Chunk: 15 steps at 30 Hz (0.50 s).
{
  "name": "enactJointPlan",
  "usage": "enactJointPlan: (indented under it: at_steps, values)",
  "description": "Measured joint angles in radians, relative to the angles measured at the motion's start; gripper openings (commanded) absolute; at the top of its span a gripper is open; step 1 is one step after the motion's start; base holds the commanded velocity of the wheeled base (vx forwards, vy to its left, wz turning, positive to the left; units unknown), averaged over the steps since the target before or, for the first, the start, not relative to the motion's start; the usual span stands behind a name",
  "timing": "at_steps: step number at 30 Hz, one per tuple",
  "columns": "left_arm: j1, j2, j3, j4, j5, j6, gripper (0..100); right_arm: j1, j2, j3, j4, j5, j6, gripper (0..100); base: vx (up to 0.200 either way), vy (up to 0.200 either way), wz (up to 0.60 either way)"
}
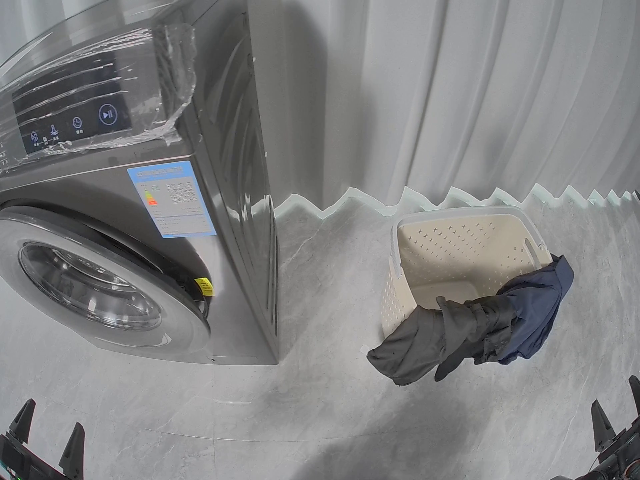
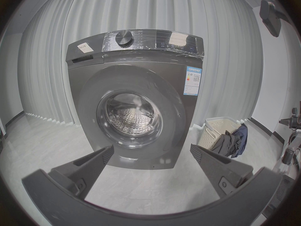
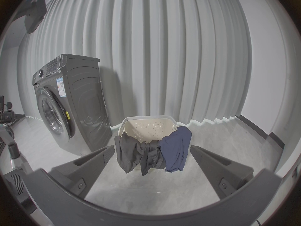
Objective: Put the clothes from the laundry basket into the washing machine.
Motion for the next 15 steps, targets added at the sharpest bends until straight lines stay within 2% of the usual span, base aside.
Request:
enactJointPlan:
  at_steps: [15]
  values:
    - [0.0, 0.0, 0.0, 0.0, 0.0, 0.0, 100, 0.0, 0.0, 0.0, 0.0, 0.0, 0.0, 100, 0.0, 0.2, 0.0]
